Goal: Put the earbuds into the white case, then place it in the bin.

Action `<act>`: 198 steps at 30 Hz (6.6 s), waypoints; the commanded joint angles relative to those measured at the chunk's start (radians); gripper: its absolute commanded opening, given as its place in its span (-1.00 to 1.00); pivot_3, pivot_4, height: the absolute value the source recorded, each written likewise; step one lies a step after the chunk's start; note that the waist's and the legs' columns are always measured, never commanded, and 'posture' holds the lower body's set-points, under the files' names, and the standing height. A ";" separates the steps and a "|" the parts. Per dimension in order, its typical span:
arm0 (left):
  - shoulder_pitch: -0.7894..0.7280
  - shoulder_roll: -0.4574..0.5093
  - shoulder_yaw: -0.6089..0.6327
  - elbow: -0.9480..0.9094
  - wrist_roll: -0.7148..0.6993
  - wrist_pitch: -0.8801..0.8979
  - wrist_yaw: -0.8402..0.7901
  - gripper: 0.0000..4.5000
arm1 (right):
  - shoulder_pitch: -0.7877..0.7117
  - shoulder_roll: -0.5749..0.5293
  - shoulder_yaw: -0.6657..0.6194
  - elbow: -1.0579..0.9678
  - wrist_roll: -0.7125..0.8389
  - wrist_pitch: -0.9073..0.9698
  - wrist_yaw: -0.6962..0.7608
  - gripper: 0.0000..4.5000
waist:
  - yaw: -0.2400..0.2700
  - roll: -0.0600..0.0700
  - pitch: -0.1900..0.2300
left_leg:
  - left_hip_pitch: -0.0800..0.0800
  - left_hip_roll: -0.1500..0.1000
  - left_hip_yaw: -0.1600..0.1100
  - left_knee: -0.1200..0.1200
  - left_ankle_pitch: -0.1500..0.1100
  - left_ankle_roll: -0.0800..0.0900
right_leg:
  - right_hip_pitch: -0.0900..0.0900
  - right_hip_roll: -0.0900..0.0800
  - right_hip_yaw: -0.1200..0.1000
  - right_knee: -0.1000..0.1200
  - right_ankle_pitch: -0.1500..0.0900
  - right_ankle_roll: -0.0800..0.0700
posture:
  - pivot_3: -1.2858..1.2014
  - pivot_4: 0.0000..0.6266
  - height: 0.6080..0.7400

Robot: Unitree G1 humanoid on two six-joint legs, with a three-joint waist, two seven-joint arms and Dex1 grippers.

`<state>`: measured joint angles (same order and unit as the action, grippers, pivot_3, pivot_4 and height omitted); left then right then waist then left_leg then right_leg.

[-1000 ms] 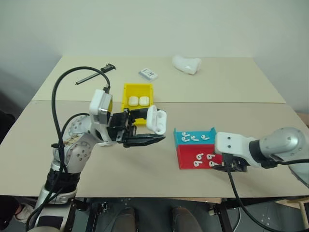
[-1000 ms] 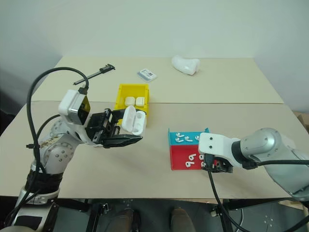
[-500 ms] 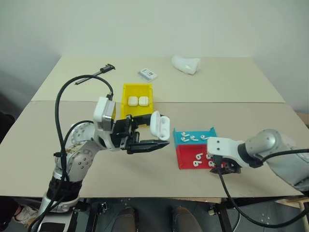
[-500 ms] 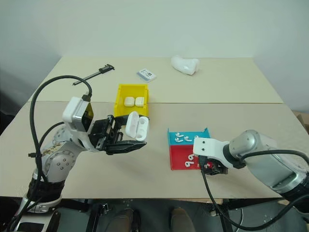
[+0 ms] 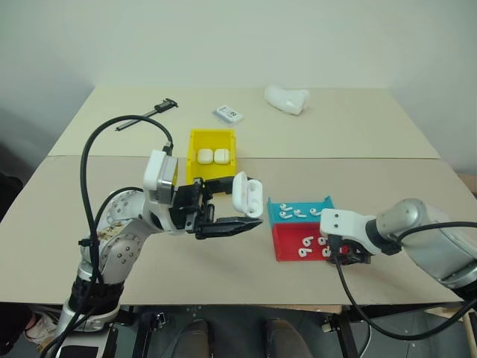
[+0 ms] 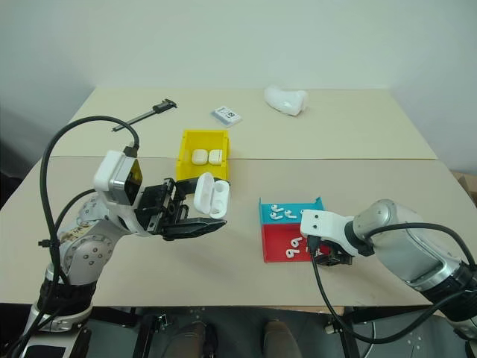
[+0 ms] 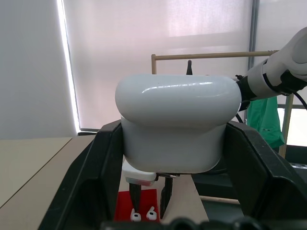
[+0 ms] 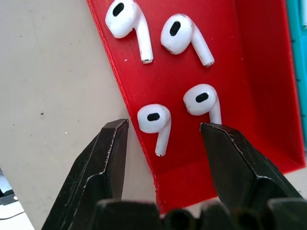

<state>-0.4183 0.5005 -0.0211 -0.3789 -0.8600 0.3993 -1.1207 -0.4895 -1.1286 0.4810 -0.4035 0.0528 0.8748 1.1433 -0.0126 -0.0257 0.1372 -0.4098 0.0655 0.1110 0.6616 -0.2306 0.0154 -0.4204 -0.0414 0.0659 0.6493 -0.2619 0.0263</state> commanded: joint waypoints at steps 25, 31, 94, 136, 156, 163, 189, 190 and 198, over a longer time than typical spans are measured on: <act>-0.001 0.000 0.018 -0.047 -0.021 0.024 0.022 0.24 | 0.059 0.008 -0.047 -0.051 -0.009 0.003 0.030 -0.73 | 0.000 0.000 0.000 | 0.002 0.000 0.000 0.000 0.000 0.000 | 0.003 0.000 0.000 0.000 0.000 0.000 | 0.03 -0.52 1.00; -0.008 -0.002 0.017 -0.036 -0.020 0.024 0.015 0.24 | 0.061 0.015 -0.105 -0.067 0.027 0.033 0.027 -0.73 | 0.000 0.000 0.000 | 0.002 0.000 0.000 0.000 0.000 0.000 | 0.002 0.000 0.000 0.000 0.000 0.000 | 0.03 -0.52 1.00; -0.215 -0.122 0.008 0.205 0.110 0.000 -0.056 0.24 | 0.042 0.581 -0.556 -0.261 0.725 -0.220 -0.519 0.27 | -0.002 0.000 -0.001 | 0.000 0.001 -0.001 0.000 0.000 0.000 | 0.001 0.002 0.000 0.000 0.000 0.000 | 0.03 -0.52 1.00; -0.067 -0.084 0.080 0.070 0.116 -0.031 0.031 0.24 | -0.601 0.342 0.056 1.130 -0.252 -1.182 0.322 -0.11 | -0.007 0.002 0.000 | 0.000 0.001 0.003 0.000 0.000 0.001 | -0.001 0.001 0.002 -0.001 0.000 0.000 | 0.03 -0.52 1.00; -0.032 -0.071 0.079 0.027 0.110 -0.037 0.072 0.24 | -0.659 0.450 0.063 1.380 -0.406 -1.299 0.300 -0.11 | -0.005 0.002 0.001 | 0.002 0.001 0.005 -0.001 0.000 0.000 | 0.000 0.000 0.002 0.001 0.001 0.000 | 0.03 -0.52 1.00; -0.029 -0.070 0.075 0.016 0.108 -0.032 0.081 0.24 | -0.661 0.461 0.058 1.411 -0.422 -1.304 0.290 -0.11 | -0.006 0.002 0.001 | 0.003 0.001 0.005 -0.001 0.000 0.000 | 0.001 0.000 0.002 0.001 0.001 -0.001 | 0.03 -0.52 1.00; -0.080 -0.071 0.060 0.055 0.093 -0.028 0.062 0.24 | -0.547 0.406 -0.293 1.048 -0.116 -0.899 0.303 -0.72 | -0.003 0.004 0.002 | 0.002 0.001 0.004 -0.001 0.000 -0.001 | 0.000 0.000 0.002 0.002 0.001 -0.001 | 0.03 -0.52 1.00; -0.091 -0.074 0.059 0.064 0.091 -0.029 0.058 0.24 | -0.509 0.400 -0.349 0.946 -0.050 -0.824 0.295 -0.72 | -0.001 0.004 0.002 | 0.002 0.001 0.004 -0.001 0.000 -0.001 | 0.000 0.000 0.002 0.002 0.001 -0.001 | 0.03 -0.52 1.00; -0.167 -0.108 0.034 0.151 0.109 -0.027 0.044 0.24 | -0.255 0.477 -0.791 0.208 0.663 -0.024 -0.001 -0.72 | 0.006 0.004 0.002 | 0.001 0.001 0.002 -0.001 0.000 -0.001 | 0.001 -0.001 0.000 0.002 0.001 0.000 | 0.03 -0.52 1.00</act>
<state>-0.5495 0.3982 0.0159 -0.2281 -0.7470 0.3765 -1.0734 -0.7579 -0.6685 -0.1956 -0.0384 0.5107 0.6746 1.2481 -0.0065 -0.0217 0.1388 -0.4085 0.0664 0.1128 0.6611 -0.2303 0.0147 -0.4196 -0.0420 0.0661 0.6513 -0.2611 0.0259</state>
